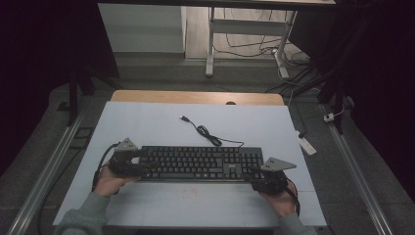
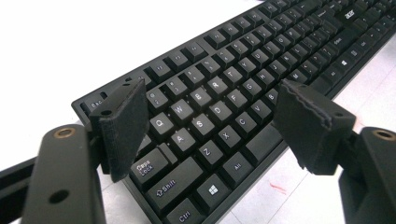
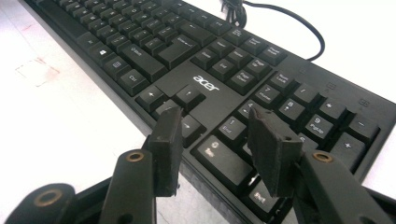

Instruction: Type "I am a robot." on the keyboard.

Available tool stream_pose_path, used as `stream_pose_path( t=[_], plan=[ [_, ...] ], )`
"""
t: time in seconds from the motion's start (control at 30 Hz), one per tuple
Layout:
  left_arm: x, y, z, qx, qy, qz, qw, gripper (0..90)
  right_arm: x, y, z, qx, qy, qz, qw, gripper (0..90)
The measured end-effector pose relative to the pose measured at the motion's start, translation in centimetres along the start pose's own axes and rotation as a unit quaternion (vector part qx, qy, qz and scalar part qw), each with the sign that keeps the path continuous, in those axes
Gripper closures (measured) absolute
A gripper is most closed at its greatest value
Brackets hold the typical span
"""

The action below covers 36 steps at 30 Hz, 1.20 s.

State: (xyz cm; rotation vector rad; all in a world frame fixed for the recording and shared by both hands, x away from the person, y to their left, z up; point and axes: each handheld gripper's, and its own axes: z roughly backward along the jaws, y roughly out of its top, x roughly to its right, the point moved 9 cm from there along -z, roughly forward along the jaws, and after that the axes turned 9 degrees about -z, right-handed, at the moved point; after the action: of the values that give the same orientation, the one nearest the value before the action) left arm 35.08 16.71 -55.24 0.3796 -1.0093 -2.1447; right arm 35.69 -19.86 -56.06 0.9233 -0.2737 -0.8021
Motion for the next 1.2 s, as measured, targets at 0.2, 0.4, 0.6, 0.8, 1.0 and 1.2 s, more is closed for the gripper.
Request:
stream_pose_path(
  t=[0.2, 0.4, 0.6, 0.8, 1.0, 1.2],
  plan=[
    [0.0, -0.1, -0.1, -0.003, -0.002, -0.002, 1.0000, 26.1, -0.5, 0.4, -0.1, 0.008, 0.004, 0.002, 1.0000, 54.6],
    [0.1, -0.1, -0.2, -0.006, -0.002, -0.004, 1.0000, 25.6, -1.0, 0.8, -0.2, 0.014, 0.012, 0.002, 0.9998, 54.3],
    [0.2, -0.2, -0.4, -0.009, -0.002, -0.005, 0.9999, 25.4, -1.5, 1.4, -0.4, 0.018, 0.019, 0.004, 0.9996, 54.2],
    [0.3, -0.2, -0.5, -0.011, -0.001, -0.007, 0.9999, 25.1, -2.5, 2.4, -0.9, 0.026, 0.032, 0.011, 0.9991, 54.1],
    [0.3, -0.3, -0.6, -0.015, -0.002, -0.007, 0.9999, 25.0, -3.7, 3.2, -1.9, 0.023, 0.044, 0.020, 0.9986, 54.7],
    [0.4, -0.3, -0.6, -0.017, -0.001, -0.009, 0.9998, 25.0, -5.1, 4.1, -3.1, 0.024, 0.060, 0.030, 0.9974, 61.0]
  ],
)
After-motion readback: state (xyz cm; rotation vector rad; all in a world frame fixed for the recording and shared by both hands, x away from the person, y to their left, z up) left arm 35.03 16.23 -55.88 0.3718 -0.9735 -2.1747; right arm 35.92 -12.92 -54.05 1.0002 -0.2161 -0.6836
